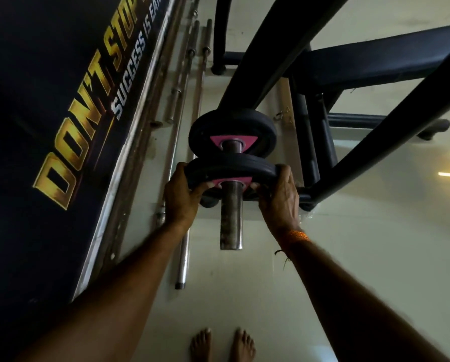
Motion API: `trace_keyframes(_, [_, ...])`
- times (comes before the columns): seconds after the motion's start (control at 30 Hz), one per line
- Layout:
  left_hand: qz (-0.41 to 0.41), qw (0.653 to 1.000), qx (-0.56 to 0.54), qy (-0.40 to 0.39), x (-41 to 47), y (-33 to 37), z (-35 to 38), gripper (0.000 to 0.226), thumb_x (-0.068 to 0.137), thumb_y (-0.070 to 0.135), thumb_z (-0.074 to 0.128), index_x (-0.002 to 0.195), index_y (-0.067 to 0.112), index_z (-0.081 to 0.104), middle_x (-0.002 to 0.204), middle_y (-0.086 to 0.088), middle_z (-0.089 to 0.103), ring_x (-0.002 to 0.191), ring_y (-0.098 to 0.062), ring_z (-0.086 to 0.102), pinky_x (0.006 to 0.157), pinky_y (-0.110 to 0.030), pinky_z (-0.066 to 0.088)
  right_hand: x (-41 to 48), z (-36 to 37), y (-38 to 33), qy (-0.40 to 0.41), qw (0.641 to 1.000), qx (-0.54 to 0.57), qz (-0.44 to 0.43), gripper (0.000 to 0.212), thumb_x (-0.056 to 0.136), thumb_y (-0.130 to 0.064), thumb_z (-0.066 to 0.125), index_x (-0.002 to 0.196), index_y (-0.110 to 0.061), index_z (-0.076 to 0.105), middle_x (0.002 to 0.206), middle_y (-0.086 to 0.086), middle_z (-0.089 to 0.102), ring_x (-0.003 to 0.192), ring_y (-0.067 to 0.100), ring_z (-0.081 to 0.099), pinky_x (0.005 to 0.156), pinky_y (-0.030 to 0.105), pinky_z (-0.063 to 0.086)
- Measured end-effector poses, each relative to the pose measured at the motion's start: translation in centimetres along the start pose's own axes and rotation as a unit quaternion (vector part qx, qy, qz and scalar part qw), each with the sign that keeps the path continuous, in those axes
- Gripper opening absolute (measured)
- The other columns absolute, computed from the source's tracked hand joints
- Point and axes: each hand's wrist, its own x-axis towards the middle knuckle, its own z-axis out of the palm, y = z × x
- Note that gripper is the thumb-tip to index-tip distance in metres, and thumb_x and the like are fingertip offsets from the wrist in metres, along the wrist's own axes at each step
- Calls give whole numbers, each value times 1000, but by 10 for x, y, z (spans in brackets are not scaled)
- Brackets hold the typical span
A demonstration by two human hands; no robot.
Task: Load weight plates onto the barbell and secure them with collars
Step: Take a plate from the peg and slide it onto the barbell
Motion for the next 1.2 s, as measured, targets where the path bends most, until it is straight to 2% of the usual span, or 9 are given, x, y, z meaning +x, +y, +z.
trace_keyframes(0.17, [4,1000,19,-18,-51,-3,-19,54,79,33,84,122,14,58,115,2,69,106,-15,65,84,-24,55,-58,-11,0,3,1000,-9,14,36,91,-9,65,119,-11,43,118,6,61,98,17,62,73,32,59])
trace_keyframes(0.27, [-8,999,38,-23,-87,-2,-30,58,78,35,84,124,13,57,115,6,66,103,-9,61,78,-6,45,-94,-16,0,-4,1000,-7,9,41,89,1,63,124,-8,43,118,8,60,98,18,61,76,31,57])
trace_keyframes(0.37, [-11,998,53,-23,-120,0,-39,58,78,33,84,124,10,58,112,7,65,102,-9,59,73,3,39,-125,-26,-2,-18,1000,-9,22,38,89,2,61,120,-11,43,111,7,60,93,18,59,74,32,56])
trace_keyframes(0.43, [-16,997,66,-22,-143,1,-46,61,77,34,84,126,8,57,115,-2,69,103,-12,60,75,-1,39,-145,-34,-5,-34,999,-7,30,36,89,1,61,118,-12,43,109,7,59,92,20,61,72,31,56])
trace_keyframes(0.57, [-49,995,73,-40,-187,-2,-58,67,76,37,84,130,10,56,117,-8,70,107,-21,65,83,-22,45,-187,-50,-13,-54,997,-13,47,35,87,5,60,115,-10,45,104,3,57,85,17,57,66,28,49])
trace_keyframes(0.83, [-7,992,108,-69,-271,44,-102,62,74,61,72,115,16,59,106,-2,72,99,-20,68,76,-26,51,-270,-118,-45,-31,996,2,79,36,86,3,59,116,-12,46,104,2,57,87,19,58,69,24,42])
trace_keyframes(0.93, [34,990,108,-85,-302,98,-123,66,71,68,67,114,18,60,106,0,73,96,-19,69,71,-29,54,-298,-174,-72,-5,997,13,73,37,86,-3,59,120,-9,46,108,7,59,90,19,57,69,28,46])
trace_keyframes(1.07, [111,984,103,-88,-338,166,-138,78,67,75,62,118,16,63,109,-1,74,101,-19,70,73,-27,53,-330,-244,-103,66,996,13,56,38,88,-6,57,124,-7,46,112,11,60,93,18,57,72,22,46])
trace_keyframes(1.2, [168,976,118,-72,-362,230,-131,65,66,61,79,112,17,67,104,-1,76,96,-24,71,67,-25,41,-344,-307,-119,157,986,4,53,41,90,-16,55,129,-12,44,115,6,60,96,16,57,76,30,51])
